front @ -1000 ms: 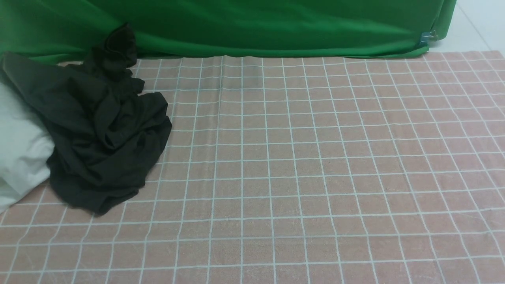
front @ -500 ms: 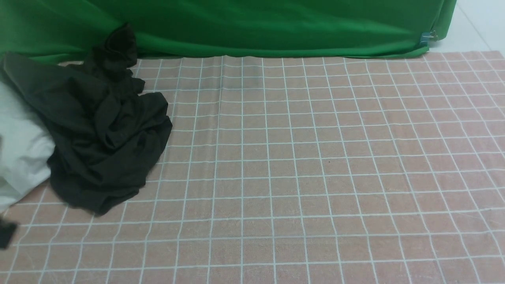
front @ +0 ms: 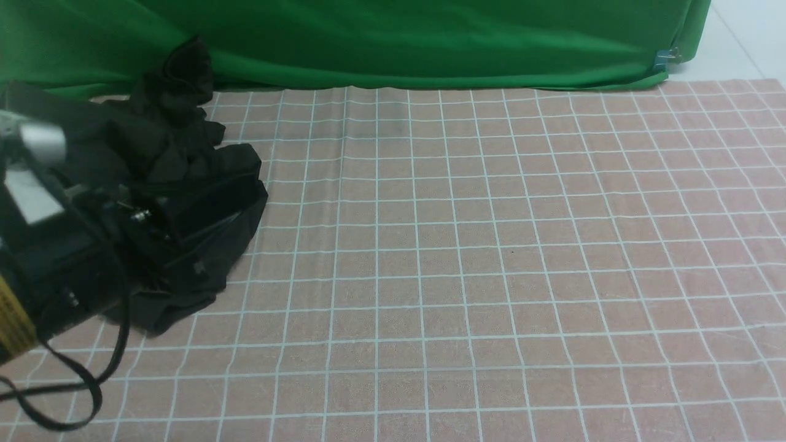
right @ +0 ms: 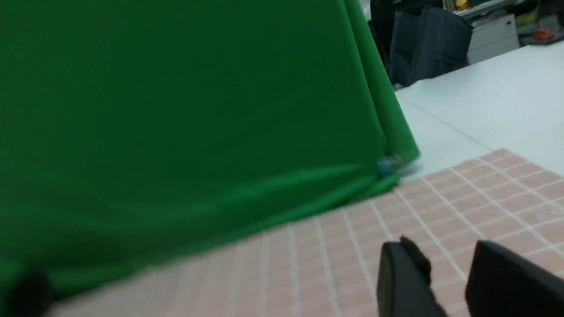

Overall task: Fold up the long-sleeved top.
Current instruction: Spread the long sleeves with your arms and place them on the tabletop

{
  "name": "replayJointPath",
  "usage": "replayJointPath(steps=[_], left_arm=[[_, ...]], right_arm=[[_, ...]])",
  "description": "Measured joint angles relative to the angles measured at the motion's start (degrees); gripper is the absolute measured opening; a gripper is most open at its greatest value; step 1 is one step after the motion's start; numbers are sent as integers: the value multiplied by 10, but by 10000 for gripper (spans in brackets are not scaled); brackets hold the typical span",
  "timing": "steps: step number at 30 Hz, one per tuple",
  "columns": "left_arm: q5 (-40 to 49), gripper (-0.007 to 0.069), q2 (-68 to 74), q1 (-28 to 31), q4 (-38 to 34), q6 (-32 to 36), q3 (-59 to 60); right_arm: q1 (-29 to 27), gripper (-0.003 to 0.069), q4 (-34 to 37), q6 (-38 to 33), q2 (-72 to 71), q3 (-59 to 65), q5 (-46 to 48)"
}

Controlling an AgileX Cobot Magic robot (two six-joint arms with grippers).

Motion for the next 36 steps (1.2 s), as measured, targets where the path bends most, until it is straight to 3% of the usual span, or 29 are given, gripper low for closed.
replayJointPath(steps=[4, 8, 11, 13, 15, 18, 22, 24, 29, 36], left_arm=[[-1, 19, 4, 0, 30, -10, -19], [6, 17, -9, 0, 104, -68, -36], [21, 17, -16, -7, 203, -153, -63], [30, 17, -18, -22, 235, -195, -85], [32, 17, -18, -31, 244, -199, -100], [36, 17, -18, -58, 252, -202, -149], [31, 17, -20, -81, 252, -205, -185], [29, 17, -29, -90, 252, -206, -188], [3, 17, -75, -97, 253, -210, -185], [0, 17, -176, -97, 253, -228, -134]], right_arm=[[0, 242, 0, 33, 0, 0, -35], [1, 242, 1, 93, 0, -1, -38], [22, 242, 2, 97, 22, -40, 55], [57, 242, 2, 59, 68, -107, 135], [82, 242, 2, 35, 96, -145, 191], [161, 242, 2, -51, 221, -285, 369], [244, 242, 0, -115, 342, -394, 488], [277, 232, -2, -133, 381, -425, 503], [340, 53, -11, -147, 421, -448, 480], [360, 33, -13, -149, 418, -449, 439]])
